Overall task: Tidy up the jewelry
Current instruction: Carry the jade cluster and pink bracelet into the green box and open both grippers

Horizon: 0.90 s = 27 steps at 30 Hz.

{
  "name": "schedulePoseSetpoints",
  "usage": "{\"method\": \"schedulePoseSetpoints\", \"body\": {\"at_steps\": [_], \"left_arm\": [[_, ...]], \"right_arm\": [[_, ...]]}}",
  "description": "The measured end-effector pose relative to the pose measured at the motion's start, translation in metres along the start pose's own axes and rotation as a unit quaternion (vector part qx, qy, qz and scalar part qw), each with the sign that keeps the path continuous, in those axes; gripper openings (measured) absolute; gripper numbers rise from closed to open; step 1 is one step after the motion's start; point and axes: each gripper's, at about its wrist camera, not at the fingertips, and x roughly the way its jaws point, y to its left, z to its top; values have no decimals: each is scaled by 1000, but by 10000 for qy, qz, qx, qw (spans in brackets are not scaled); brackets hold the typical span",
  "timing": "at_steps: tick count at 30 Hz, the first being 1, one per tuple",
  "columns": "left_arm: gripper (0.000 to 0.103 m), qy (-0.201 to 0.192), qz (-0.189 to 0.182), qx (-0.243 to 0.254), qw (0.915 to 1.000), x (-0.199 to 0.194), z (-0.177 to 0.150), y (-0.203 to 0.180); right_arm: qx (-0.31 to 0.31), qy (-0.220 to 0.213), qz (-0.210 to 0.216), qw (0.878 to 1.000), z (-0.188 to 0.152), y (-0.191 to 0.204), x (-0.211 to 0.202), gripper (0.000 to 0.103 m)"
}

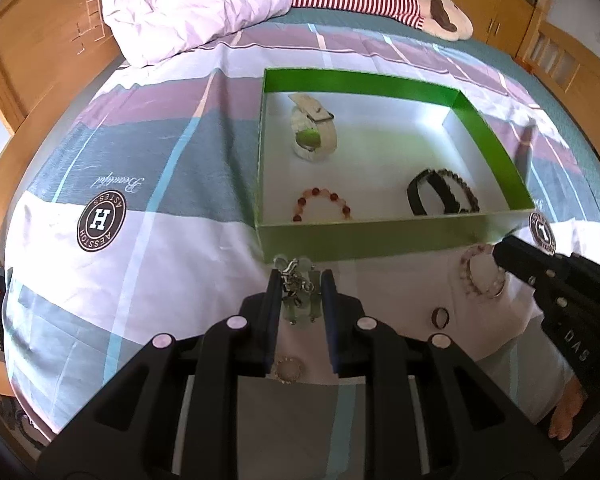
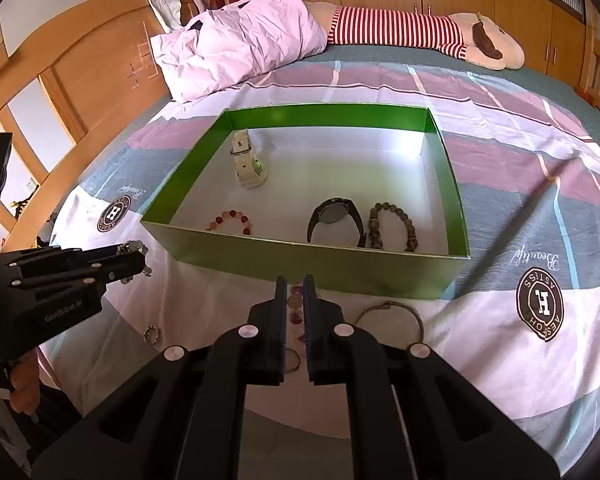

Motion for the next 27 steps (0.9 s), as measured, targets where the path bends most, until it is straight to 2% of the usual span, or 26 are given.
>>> {"method": "schedulePoseSetpoints", "body": {"at_steps": [27], "left_arm": [[20, -42, -72, 111, 9999, -1, 5, -17]], "right_arm": [[-86, -281, 25, 9996, 3, 9, -4, 7]]}}
